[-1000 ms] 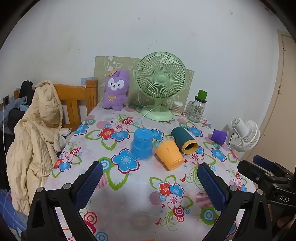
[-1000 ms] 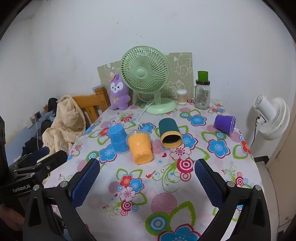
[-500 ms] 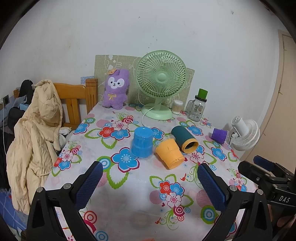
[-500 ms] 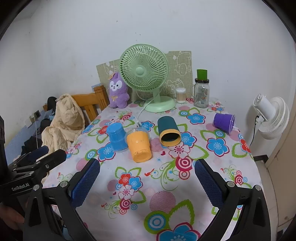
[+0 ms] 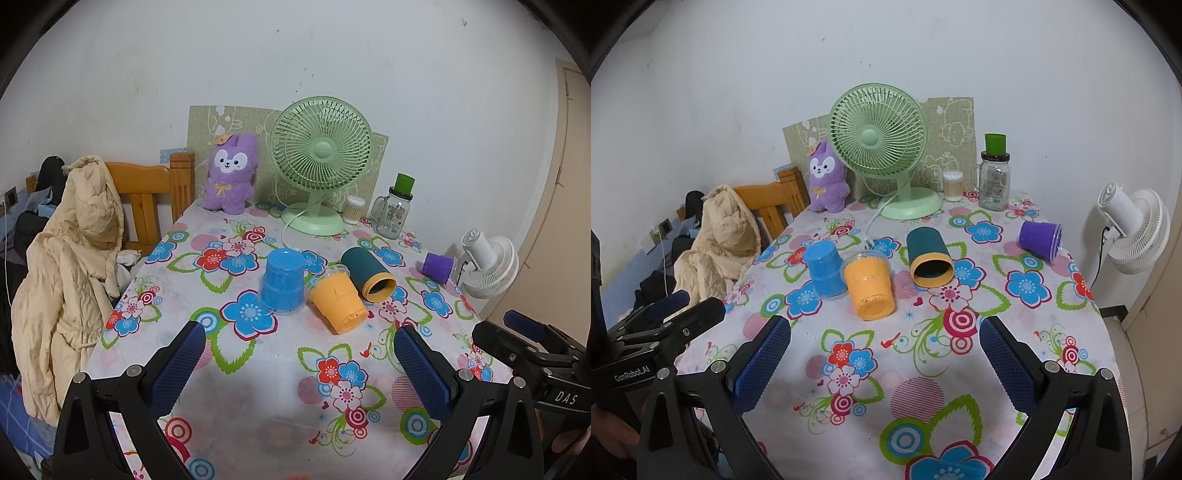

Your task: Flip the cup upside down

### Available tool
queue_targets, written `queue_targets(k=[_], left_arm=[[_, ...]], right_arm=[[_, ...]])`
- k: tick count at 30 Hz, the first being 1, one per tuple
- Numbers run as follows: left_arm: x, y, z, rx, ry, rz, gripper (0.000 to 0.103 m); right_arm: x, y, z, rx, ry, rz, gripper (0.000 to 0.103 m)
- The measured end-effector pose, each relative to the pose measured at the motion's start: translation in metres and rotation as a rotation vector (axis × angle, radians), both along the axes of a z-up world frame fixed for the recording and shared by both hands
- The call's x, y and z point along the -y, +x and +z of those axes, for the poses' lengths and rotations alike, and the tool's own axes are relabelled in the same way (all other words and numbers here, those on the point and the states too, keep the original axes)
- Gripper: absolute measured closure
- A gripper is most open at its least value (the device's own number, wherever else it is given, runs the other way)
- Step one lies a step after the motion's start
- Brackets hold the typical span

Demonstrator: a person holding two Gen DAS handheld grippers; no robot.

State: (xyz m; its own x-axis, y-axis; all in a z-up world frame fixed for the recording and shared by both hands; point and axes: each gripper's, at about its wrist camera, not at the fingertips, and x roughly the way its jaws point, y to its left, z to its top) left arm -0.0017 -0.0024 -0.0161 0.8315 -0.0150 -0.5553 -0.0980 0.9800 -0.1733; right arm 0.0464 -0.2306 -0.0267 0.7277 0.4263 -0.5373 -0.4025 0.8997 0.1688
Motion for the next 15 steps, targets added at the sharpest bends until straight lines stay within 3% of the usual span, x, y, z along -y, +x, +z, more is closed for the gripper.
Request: queue_targets(k=[15], left_arm=[[-0.0001, 0.0018, -0.0015, -0.004, -0.001, 0.000, 0.000]], right_arm=[[-0.0011, 0.0008, -0.0009, -0.004, 0.000, 0.002, 0.000]])
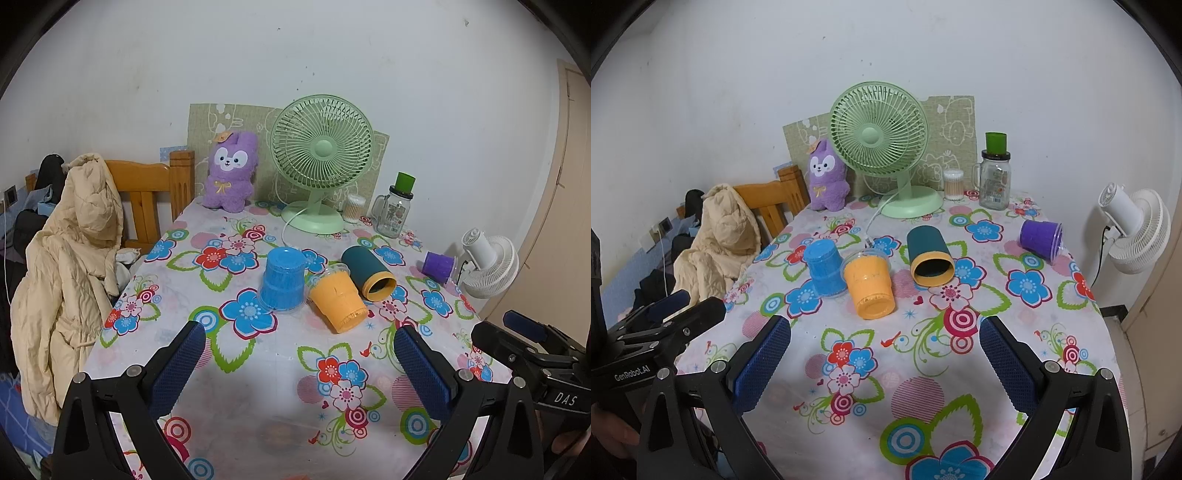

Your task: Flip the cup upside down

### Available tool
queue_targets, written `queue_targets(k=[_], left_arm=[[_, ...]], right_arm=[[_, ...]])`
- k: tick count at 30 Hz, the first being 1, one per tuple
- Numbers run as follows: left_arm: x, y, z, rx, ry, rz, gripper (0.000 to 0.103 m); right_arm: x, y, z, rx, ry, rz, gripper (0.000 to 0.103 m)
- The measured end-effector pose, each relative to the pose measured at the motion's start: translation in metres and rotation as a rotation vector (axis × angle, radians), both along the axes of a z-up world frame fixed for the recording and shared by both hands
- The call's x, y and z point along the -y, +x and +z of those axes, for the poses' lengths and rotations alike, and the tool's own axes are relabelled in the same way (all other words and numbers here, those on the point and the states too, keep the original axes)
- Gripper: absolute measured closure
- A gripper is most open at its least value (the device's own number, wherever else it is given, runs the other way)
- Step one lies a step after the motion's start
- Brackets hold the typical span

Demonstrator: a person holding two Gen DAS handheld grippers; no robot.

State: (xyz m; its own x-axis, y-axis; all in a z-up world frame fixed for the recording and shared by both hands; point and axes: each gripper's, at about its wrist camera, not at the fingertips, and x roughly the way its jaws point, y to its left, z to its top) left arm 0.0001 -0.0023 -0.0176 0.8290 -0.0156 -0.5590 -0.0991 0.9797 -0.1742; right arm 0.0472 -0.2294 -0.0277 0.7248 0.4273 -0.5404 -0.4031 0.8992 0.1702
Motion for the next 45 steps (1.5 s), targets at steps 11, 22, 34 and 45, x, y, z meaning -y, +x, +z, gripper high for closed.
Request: queue_targets(k=[11, 22, 34, 45], left_arm=[[-0.001, 0.005, -0.014, -0.044, -0.009, -0.013, 0.000], [-0.016, 0.039, -0.053, -0.182, -0.027, -0.008, 0.000], [-0.024, 0.089, -0.082, -0.297, 0.002, -0.033, 0.000], [-0.024, 0.119, -0.097, -0.347, 0.057, -0.054, 0.000]], right_arm=[[-0.005, 0.005, -0.013, -0.031, -0.021, 0.003, 0.000], [-0.037, 0.052, -0.041, -0.148, -0.114, 0.037, 0.000], [-0.086, 0.114, -0.069, -0.244, -0.219, 0.124, 0.000], [-0.106, 0.160, -0.100, -0.361, -0.225, 0.143, 0.000]])
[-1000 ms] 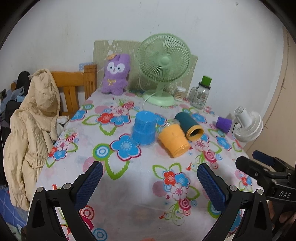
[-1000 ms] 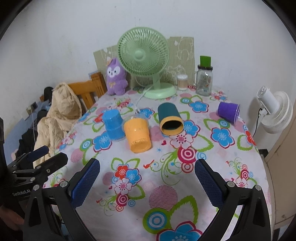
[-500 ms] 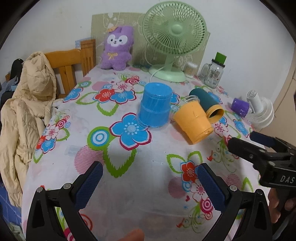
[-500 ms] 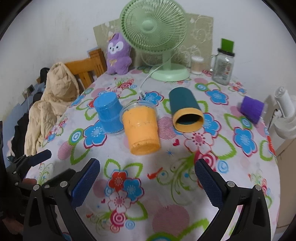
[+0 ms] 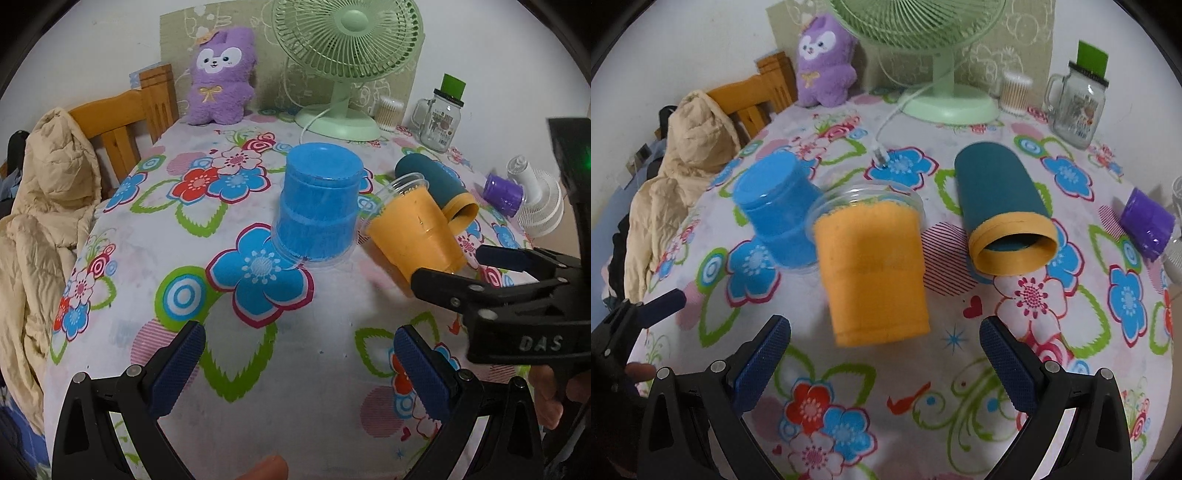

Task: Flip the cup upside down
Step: 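Move the right gripper to the orange cup and close around it, then lift the orange cup with the right gripper off the table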

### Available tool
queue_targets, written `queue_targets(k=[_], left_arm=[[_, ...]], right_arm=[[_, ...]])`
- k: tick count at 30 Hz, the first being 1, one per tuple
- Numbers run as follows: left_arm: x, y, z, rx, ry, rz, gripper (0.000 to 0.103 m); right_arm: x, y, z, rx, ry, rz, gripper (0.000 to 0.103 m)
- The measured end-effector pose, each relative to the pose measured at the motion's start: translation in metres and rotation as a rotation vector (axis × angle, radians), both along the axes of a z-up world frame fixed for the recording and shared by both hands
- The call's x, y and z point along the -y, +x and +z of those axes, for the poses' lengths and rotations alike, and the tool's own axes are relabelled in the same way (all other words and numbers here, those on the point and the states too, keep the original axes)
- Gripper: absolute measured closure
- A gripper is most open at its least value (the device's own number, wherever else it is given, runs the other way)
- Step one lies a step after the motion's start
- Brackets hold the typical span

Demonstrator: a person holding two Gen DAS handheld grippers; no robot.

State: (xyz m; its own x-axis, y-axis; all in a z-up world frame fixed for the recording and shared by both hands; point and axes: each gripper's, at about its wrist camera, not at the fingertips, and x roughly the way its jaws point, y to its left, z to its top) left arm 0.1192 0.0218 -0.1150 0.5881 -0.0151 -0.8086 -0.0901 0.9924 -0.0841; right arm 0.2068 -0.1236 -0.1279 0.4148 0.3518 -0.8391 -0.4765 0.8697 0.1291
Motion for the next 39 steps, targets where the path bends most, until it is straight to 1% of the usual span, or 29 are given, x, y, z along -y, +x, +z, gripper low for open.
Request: queue_targets(k=[3, 5, 7, 9, 10, 12, 15, 18, 26, 31, 39], left_arm=[[0.001, 0.005, -0.003, -0.012, 0.015, -0.006, 0.000], [0.001, 0.008, -0.004, -0.015, 0.009, -0.004, 0.000], [0.002, 0.009, -0.005, -0.013, 0.005, -0.003, 0.000], [0.002, 0.010, -0.006, -0.016, 0.006, -0.004, 0.000], [0.003, 0.010, -0.006, -0.018, 0.006, -0.006, 0.000], [0.004, 0.009, -0.007, -0.018, 0.006, -0.008, 0.000], [0.005, 0.007, -0.006, -0.017, 0.005, -0.008, 0.000], [0.004, 0.005, -0.006, -0.017, 0.001, -0.002, 0.000], [0.008, -0.009, 0.003, 0.002, -0.012, -0.010, 0.000], [0.010, -0.028, 0.008, 0.014, -0.024, -0.016, 0.000], [0.022, -0.062, 0.008, 0.010, -0.034, -0.034, 0.000]], right_arm=[[-0.005, 0.009, -0.004, -0.015, -0.003, 0.003, 0.000], [-0.008, 0.012, -0.005, -0.015, -0.005, 0.009, 0.000], [-0.014, 0.016, -0.006, -0.016, -0.004, 0.029, 0.005], [-0.018, 0.019, -0.009, -0.017, -0.021, 0.039, 0.021], [-0.022, 0.022, -0.012, -0.028, -0.044, 0.045, 0.025], [-0.026, 0.024, -0.018, -0.052, -0.054, 0.062, 0.045], [-0.029, 0.022, -0.019, -0.045, -0.054, 0.076, 0.046], [-0.028, 0.018, -0.016, -0.050, -0.021, 0.081, 0.046], [-0.023, -0.004, -0.005, -0.018, -0.039, 0.088, 0.046], [-0.011, -0.026, 0.002, 0.002, -0.036, 0.082, 0.046], [0.011, -0.063, 0.014, 0.023, -0.021, 0.058, 0.046]])
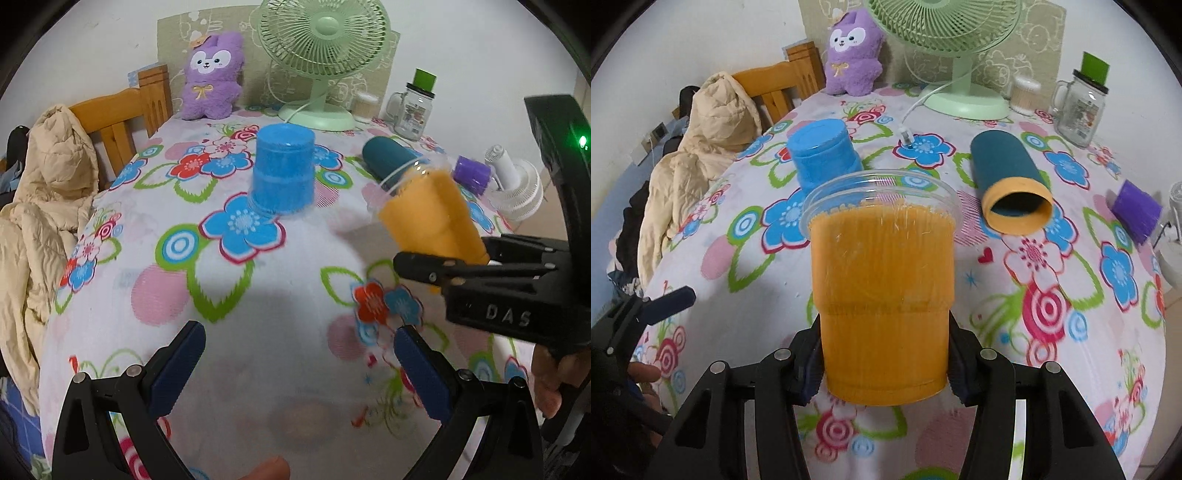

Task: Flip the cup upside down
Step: 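Lift the orange cup with the right gripper off the table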

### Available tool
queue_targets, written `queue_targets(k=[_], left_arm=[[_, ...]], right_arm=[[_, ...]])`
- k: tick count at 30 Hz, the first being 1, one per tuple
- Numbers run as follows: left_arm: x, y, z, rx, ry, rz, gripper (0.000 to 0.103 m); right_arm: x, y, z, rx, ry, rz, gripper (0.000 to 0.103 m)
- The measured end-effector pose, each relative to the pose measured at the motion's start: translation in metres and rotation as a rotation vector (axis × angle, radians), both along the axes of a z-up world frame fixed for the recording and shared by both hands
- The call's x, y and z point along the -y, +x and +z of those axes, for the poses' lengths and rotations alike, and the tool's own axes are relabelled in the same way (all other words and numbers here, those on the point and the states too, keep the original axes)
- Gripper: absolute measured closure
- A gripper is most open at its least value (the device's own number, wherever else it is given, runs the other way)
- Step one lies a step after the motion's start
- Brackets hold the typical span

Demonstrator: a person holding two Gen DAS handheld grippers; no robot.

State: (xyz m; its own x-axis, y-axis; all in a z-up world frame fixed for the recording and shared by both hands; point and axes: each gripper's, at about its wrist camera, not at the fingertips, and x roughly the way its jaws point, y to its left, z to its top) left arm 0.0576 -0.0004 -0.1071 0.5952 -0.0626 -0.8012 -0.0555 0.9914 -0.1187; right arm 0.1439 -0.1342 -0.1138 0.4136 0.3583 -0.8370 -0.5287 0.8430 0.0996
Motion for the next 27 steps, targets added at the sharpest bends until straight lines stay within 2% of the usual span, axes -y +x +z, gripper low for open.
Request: queue_targets(k=[6, 15, 19, 27], left_arm=[[0.011, -0.024, 0.001, 0.003, -0.004, -0.013, 0.000], [0.031, -0.055, -0.011, -0.024, -0.019, -0.042, 0.000], [0.037, -0.062, -0.015, -0.037, 0.009, -0.064, 0.000], [0.043, -0.064, -0.017, -0.042, 0.007, -0.073, 0.000]], right_arm=[[0.016, -0.028, 0.007, 0.010, 0.025, -0.027, 0.046], [0.043, -0.053, -0.014, -0.050, 0.037, -0.131, 0.046], [0.049, -0.063, -0.020, -0.046, 0.009, -0.165, 0.046], [0.047, -0.070, -0.029, -0.068, -0.030, -0.181, 0.045]])
